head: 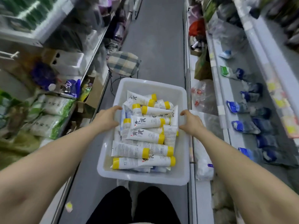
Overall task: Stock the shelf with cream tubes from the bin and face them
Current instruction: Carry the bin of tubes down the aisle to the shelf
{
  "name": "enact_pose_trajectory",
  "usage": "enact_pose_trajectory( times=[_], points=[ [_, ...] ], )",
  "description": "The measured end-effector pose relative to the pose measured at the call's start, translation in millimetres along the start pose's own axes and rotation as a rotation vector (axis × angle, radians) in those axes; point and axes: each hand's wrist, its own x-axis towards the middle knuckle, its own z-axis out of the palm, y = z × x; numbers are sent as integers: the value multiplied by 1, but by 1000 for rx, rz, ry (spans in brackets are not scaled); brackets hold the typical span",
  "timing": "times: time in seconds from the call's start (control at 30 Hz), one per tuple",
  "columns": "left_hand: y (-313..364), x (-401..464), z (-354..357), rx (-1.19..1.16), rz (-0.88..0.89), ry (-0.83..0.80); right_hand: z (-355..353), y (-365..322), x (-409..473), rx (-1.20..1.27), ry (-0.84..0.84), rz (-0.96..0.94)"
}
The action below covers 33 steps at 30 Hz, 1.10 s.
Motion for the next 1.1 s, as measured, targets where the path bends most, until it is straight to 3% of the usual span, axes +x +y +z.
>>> enact_pose_trajectory(
  times=[0.3,0.57,0.9,1.1],
  points=[
    [47,235,-78,11,-43,20,-94,-32,257,17,-10,-62],
    [55,398,-111,-46,-194,90,-156,-83,471,-44,-119,-180],
    [-10,616,-139,-92,-327,27,-133,-148,706,-173,-264,-224],
    [-49,692,-143,-135,-396,9,-100,-182,800,-152,-384,-218]
  ],
)
